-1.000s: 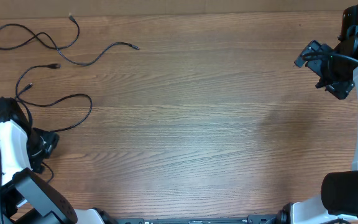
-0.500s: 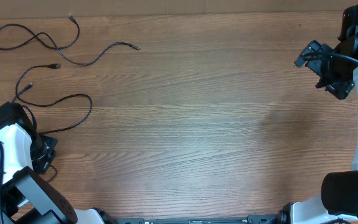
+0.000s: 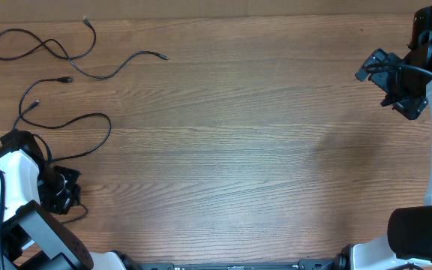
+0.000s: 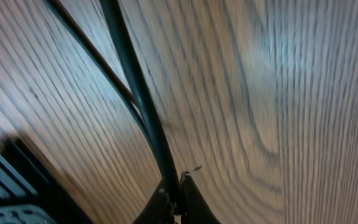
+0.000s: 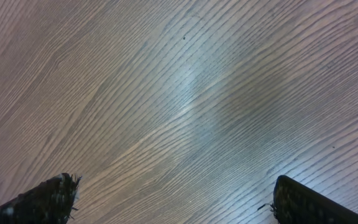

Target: Untangle cables

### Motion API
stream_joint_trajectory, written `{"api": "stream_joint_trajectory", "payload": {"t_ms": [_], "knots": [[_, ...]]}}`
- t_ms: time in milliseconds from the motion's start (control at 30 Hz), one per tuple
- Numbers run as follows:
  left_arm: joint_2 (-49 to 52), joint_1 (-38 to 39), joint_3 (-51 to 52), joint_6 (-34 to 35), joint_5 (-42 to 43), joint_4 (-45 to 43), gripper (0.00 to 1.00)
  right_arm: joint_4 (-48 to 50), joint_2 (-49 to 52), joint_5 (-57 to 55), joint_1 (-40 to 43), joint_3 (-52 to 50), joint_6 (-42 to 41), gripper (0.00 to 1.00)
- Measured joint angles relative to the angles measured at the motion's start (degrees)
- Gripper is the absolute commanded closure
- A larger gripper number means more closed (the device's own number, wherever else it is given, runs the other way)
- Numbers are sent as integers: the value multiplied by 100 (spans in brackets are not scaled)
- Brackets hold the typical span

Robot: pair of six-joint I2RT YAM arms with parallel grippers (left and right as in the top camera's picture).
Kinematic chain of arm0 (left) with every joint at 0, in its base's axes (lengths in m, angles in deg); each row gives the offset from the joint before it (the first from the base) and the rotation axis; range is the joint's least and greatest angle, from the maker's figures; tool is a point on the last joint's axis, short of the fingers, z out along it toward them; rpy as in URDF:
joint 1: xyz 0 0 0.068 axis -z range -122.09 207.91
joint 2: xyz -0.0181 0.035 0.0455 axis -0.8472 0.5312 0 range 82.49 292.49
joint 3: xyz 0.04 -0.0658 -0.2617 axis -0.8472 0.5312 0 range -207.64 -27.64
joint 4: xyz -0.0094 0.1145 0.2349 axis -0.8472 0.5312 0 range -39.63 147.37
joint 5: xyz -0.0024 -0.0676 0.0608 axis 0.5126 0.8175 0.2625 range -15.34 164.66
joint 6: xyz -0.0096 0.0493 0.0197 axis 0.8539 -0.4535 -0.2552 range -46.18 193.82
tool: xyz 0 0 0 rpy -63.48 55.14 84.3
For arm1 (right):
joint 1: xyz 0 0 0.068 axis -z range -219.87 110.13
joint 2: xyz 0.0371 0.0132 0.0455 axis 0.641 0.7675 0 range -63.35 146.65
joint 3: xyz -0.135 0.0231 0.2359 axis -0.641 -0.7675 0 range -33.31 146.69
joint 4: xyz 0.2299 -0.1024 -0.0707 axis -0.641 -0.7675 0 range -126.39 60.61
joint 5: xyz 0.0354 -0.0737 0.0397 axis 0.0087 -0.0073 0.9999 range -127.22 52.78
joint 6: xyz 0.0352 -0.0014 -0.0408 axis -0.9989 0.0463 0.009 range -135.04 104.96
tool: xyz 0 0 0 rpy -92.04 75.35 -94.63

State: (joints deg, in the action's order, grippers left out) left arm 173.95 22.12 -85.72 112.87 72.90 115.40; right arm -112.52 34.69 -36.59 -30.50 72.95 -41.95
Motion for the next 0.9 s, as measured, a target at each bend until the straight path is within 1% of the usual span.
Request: {"api": "stream_joint_trajectory", "payload": {"t_ms": [133, 267, 467, 600, 900], "knots": [[0, 0, 11, 2, 151, 120, 95, 2, 0, -2, 0, 0, -2, 0], [0, 0, 236, 2, 313, 105, 96, 2, 0, 0, 2, 0, -2, 0], [0, 0, 883, 2, 693, -378, 96, 0, 0, -2, 2, 0, 0, 0], [0, 39, 1093, -2, 809, -645, 96, 4, 0, 2, 2, 0, -2, 0], [0, 629, 1123, 0, 824, -741, 96, 0, 0, 0, 2, 0, 0, 0]]}}
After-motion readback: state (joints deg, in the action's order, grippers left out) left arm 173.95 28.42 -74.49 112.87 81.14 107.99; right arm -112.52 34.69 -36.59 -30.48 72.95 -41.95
